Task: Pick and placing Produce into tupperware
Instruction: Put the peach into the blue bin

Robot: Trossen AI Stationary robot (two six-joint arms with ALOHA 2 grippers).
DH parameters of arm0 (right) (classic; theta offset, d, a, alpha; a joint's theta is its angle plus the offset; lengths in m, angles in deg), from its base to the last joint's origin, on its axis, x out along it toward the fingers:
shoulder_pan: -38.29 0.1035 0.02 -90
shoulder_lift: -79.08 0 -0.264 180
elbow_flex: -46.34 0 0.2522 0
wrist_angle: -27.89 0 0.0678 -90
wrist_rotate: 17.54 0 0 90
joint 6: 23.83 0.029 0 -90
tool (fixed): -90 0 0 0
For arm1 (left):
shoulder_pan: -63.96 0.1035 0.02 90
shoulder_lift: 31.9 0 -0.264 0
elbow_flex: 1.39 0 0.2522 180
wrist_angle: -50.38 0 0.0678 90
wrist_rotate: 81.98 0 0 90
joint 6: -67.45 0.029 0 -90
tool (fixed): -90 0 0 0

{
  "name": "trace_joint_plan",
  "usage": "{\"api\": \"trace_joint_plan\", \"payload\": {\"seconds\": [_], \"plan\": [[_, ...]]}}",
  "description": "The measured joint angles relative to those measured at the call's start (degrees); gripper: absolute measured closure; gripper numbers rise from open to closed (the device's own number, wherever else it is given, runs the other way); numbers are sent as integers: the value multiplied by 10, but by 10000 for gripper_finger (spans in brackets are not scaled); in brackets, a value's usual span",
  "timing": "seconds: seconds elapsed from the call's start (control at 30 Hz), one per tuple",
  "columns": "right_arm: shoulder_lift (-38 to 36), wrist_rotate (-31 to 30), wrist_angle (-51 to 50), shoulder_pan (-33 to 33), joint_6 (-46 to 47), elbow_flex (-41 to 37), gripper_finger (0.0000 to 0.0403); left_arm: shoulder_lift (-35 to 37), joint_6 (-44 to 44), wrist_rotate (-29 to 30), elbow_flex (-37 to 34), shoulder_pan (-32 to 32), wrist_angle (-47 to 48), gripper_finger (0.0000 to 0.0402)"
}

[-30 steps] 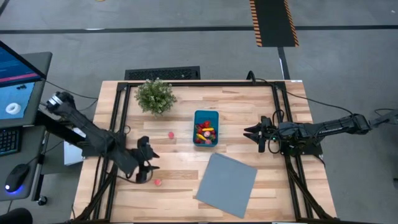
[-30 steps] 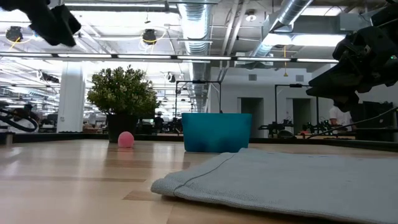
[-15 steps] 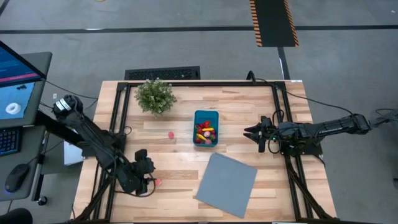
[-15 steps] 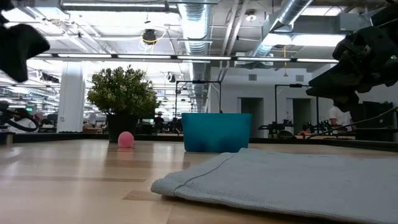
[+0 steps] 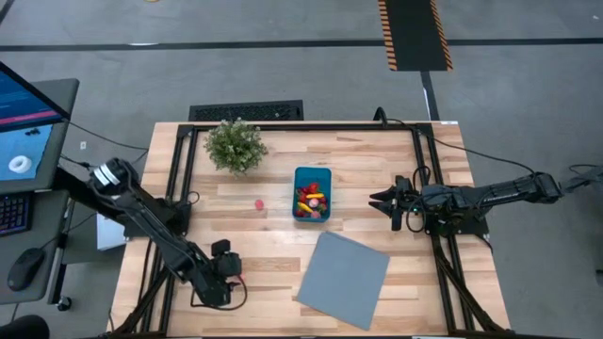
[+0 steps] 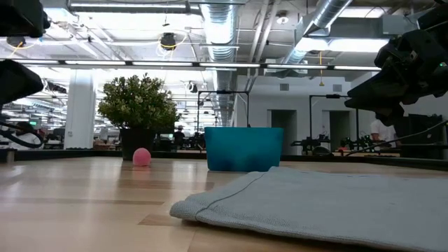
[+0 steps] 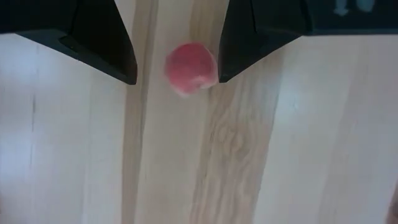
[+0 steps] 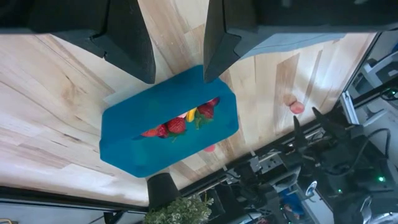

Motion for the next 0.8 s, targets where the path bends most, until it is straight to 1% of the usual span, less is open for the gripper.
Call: {"api": "trace_joint_plan", "payload": {"seconds": [0.23,0.37,0.5,0.57,0.67,0.73,0.8], "plan": [[0,0,0,0,0,0,244,-28,2,-18,0,0,-6,187],[0,0,0,0,0,0,244,-40,2,-12,0,0,-13,187],[0,0,0,0,0,0,244,-41,-6,17,0,0,-15,187],[0,0,0,0,0,0,244,-41,-6,16,0,0,-14,190],[0,0,0,0,0,0,244,-41,-8,12,0,1,-13,212],[0,0,0,0,0,0,244,-41,-7,-6,0,1,-6,238],[0,0,0,0,0,0,244,-41,-8,-8,0,1,-1,270]]}}
